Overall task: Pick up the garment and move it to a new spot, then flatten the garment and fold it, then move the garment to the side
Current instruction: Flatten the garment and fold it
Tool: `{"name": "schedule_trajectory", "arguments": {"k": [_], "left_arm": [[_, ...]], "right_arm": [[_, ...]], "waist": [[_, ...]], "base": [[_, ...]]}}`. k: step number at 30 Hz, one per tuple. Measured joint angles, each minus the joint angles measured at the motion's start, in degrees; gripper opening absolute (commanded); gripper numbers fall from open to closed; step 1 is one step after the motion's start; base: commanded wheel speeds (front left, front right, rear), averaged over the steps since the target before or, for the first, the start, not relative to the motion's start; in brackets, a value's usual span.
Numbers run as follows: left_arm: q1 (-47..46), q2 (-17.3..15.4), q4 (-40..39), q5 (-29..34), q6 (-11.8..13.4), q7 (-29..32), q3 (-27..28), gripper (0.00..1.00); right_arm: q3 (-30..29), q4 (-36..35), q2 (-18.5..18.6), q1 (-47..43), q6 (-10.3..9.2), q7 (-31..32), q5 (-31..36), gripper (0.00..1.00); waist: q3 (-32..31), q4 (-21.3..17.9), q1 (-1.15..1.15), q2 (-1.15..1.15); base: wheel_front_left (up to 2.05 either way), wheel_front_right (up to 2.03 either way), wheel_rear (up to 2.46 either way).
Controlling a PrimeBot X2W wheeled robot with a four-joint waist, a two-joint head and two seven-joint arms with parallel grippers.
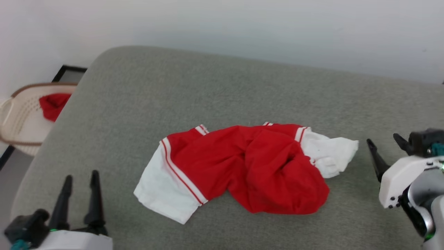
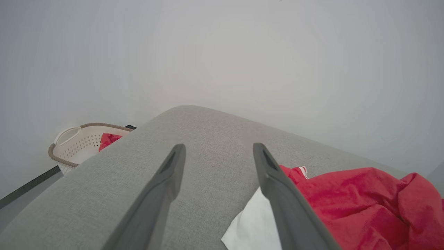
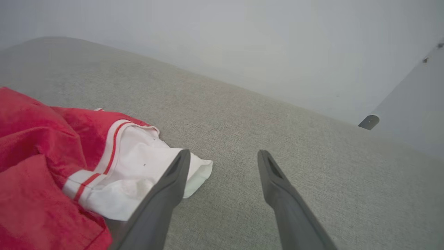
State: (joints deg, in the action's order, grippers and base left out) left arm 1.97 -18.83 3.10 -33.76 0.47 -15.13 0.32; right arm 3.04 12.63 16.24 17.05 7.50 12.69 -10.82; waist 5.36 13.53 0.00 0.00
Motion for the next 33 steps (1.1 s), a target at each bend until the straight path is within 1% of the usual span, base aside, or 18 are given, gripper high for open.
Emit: {"name": "schedule_trajectory", "arguments": {"k": [4,8,12,17,18,20,28,33], "left_arm": [[-1.68,3.98,1.37,2.8,-2.83,0.0,0.8,1.0],[-3.35,6.95,2.85,4.9,-4.88,0.0,1.67,1.0],[-4.65,8.81,4.25,6.33,-6.13,0.0,2.18,1.0],[-5.88,10.15,5.35,7.0,-7.12,0.0,2.64,1.0],[-6.04,10.4,5.52,7.05,-7.3,0.0,2.75,1.0],[-6.53,10.76,5.68,7.04,-7.54,0.0,2.85,1.0],[-6.69,11.46,5.99,7.11,-7.78,0.0,4.08,1.0],[-6.29,11.29,5.53,7.11,-7.79,0.0,4.57,1.0]], "right_arm": [[1.12,1.64,1.2,2.71,0.0,6.59,-2.43,1.0],[2.18,3.82,1.79,4.99,0.01,12.22,-4.49,1.0],[2.66,7.05,1.74,6.11,0.0,18.45,-5.08,1.0],[1.74,10.06,0.73,8.59,0.01,23.74,-4.82,1.0],[1.13,10.78,0.24,9.18,0.02,24.63,-4.87,0.87],[0.96,11.44,0.08,10.12,0.02,25.16,-4.28,0.0],[0.63,12.78,0.04,13.26,0.05,26.4,-4.16,0.0],[-1.1,11.6,2.87,13.74,0.03,26.24,-4.24,0.0]], "waist": [[2.13,1.72,0.0,0.0],[4.33,3.31,0.0,0.0],[6.06,4.79,0.0,0.0],[7.62,5.97,0.0,0.0],[7.86,6.1,0.0,0.0],[8.29,6.26,0.0,0.0],[8.89,5.45,0.0,0.0],[8.46,3.92,0.0,0.0]], "base": [[0.0,0.0,0.0],[0.0,0.0,0.0],[0.0,0.0,0.0],[0.0,0.0,0.0],[0.0,0.0,0.0],[0.0,0.0,0.0],[0.0,0.0,0.0],[0.0,0.0,0.0]]}}
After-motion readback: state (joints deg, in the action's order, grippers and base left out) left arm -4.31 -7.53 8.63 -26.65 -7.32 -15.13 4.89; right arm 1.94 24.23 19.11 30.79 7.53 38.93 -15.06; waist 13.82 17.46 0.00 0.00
